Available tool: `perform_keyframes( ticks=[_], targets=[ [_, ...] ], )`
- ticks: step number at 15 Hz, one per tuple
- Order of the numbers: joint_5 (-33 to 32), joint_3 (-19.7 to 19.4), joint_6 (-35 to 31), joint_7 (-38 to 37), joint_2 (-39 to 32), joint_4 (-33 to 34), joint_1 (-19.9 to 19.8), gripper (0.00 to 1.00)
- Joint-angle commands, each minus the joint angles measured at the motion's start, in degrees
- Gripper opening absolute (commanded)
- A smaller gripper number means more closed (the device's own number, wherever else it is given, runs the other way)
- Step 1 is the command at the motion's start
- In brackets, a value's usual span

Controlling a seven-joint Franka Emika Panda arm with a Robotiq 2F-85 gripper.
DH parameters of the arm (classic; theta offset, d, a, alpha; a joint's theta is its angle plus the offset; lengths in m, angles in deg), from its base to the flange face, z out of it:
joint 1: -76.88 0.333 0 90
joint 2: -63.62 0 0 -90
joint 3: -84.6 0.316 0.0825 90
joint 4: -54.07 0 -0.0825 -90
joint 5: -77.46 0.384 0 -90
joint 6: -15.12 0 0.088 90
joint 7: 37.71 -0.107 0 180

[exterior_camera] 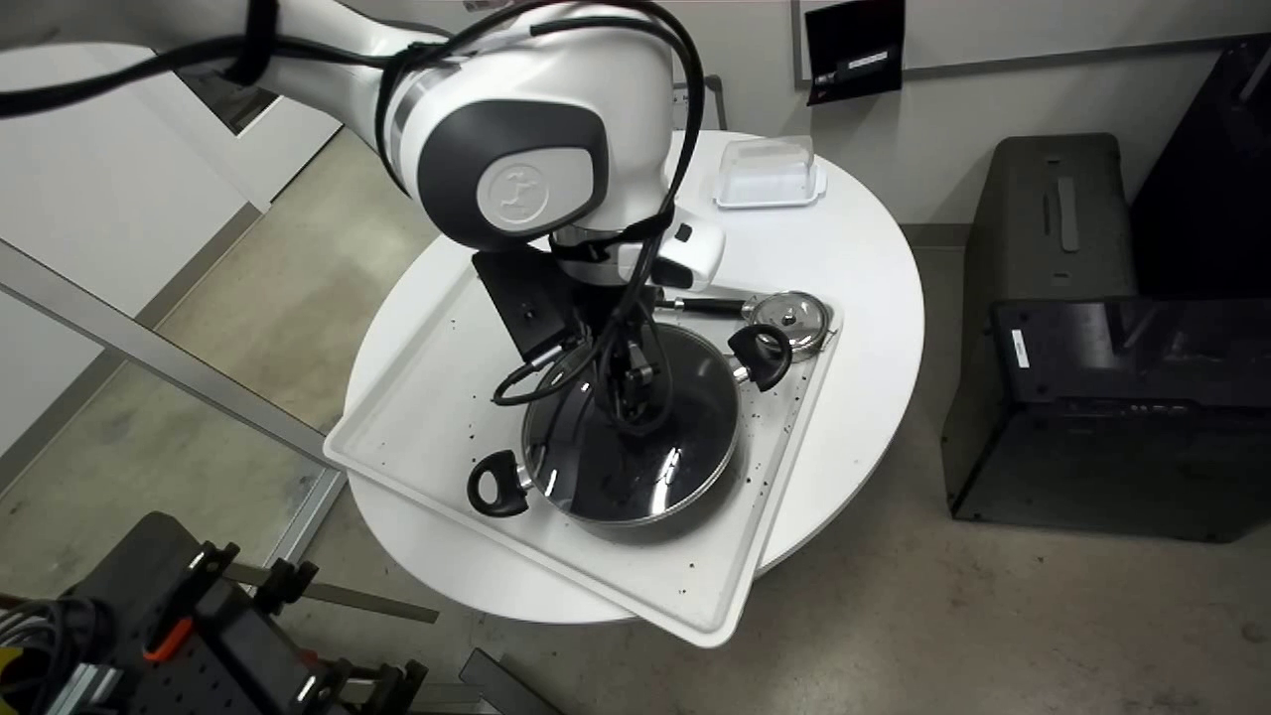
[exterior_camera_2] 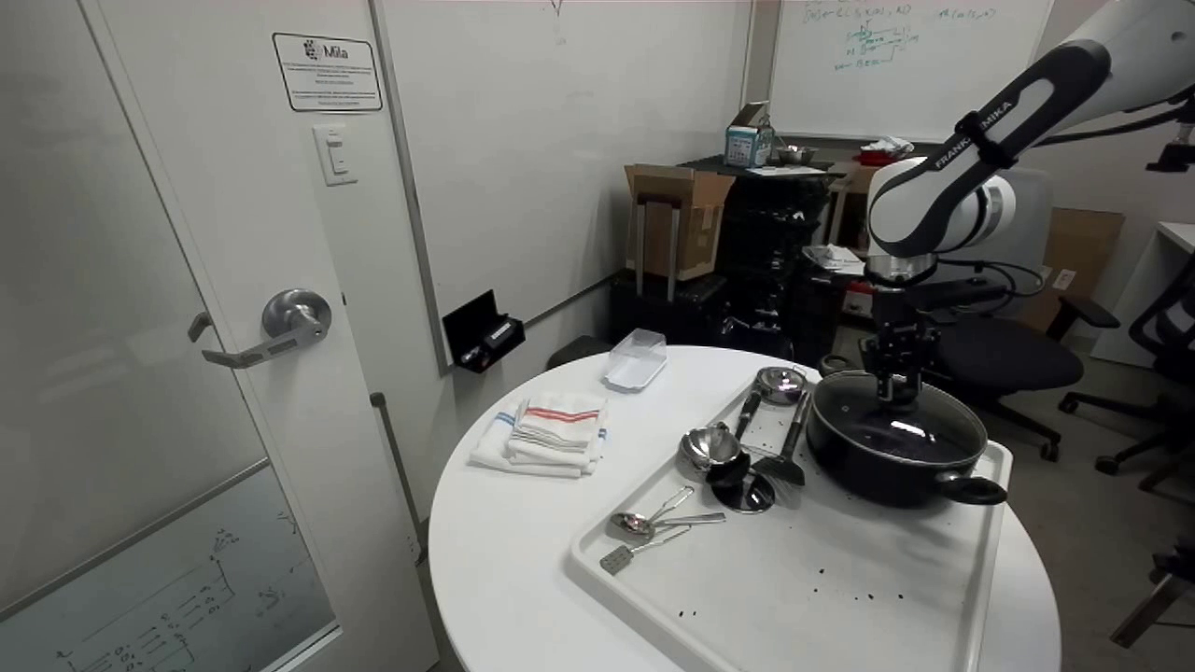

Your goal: Place the lid on the pot

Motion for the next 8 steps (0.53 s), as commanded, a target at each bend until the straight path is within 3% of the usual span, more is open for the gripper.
perform_keyframes(
  ticks=[1,2,3,7,8],
  targets=[
    [1.12,-0.44,2.32,-0.94,-0.09,1.54,0.56,0.26],
    [1.15,-0.45,2.32,-1.01,-0.07,1.54,0.55,0.76],
    [1.16,-0.46,2.3,-1.06,-0.07,1.55,0.54,0.77],
    [1.32,-0.35,2.28,-1.22,0.07,1.73,0.45,1.0],
    [1.26,-0.32,2.11,-1.14,0.27,1.54,0.48,1.0]
  ],
)
